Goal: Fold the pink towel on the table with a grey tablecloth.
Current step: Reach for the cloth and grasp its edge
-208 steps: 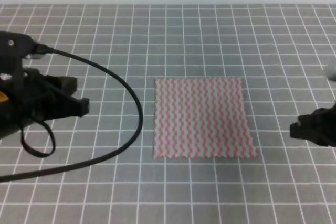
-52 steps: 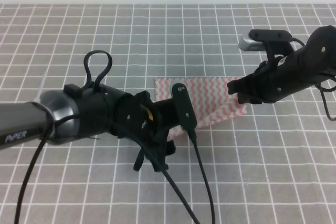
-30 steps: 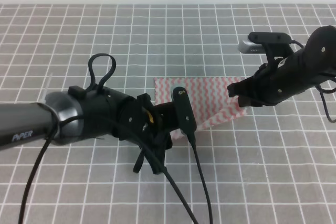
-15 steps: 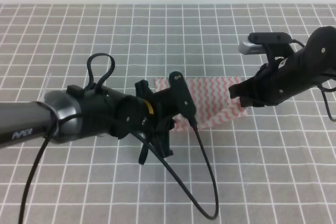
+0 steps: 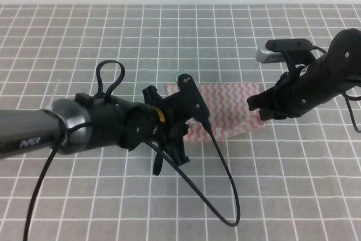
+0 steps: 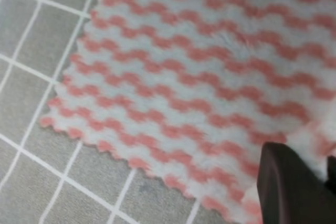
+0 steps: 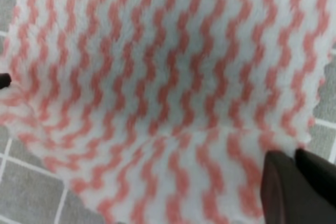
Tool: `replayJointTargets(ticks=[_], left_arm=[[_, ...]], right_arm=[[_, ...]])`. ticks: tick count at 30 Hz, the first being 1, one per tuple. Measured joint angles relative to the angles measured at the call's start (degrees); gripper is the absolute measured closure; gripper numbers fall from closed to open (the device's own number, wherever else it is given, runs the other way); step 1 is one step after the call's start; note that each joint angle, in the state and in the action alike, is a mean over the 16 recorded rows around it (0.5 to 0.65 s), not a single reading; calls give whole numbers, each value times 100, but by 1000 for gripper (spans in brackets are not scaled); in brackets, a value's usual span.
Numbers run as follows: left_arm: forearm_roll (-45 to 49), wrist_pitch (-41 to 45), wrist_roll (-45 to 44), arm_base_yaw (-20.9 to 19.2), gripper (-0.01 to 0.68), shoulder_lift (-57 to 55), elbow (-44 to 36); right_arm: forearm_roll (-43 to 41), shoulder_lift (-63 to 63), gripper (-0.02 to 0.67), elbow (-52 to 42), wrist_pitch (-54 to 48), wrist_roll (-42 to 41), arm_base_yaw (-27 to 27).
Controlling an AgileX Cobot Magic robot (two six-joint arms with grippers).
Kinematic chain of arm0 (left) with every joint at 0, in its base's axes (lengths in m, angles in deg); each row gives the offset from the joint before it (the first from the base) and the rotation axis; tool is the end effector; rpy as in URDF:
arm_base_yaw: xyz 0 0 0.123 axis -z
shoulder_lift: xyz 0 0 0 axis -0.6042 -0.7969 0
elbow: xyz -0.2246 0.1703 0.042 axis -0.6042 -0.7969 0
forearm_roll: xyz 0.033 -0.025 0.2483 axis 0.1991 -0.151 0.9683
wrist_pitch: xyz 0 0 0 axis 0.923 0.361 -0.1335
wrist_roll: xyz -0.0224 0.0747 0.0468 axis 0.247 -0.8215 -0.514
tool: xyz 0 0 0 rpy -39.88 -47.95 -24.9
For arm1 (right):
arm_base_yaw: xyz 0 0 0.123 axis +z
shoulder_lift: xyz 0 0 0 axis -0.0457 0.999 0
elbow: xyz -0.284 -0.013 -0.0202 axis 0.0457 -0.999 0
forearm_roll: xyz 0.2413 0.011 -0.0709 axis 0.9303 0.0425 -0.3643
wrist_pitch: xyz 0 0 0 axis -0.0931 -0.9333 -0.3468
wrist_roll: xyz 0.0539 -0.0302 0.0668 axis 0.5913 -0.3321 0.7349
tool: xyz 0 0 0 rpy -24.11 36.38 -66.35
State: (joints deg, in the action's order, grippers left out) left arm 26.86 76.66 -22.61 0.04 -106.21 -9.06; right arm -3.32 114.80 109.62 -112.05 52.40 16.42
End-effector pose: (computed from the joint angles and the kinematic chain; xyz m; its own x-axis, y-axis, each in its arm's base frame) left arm 0.3100 -0.2363 0.1738 -0.0666 0.8284 -0.5561 0.8295 0.3557 0.4306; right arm 0.3496 0.1393 0.2178 -0.8856 -0.1698 -0.4323 -0.2908 0.9285 0.2311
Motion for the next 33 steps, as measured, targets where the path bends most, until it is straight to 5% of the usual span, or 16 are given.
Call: replayJointTargets(ticks=[33], left_arm=[[-29, -122, 393, -346, 675, -474, 673]], right_arm=[[-160, 272, 665, 5, 716, -14, -3]])
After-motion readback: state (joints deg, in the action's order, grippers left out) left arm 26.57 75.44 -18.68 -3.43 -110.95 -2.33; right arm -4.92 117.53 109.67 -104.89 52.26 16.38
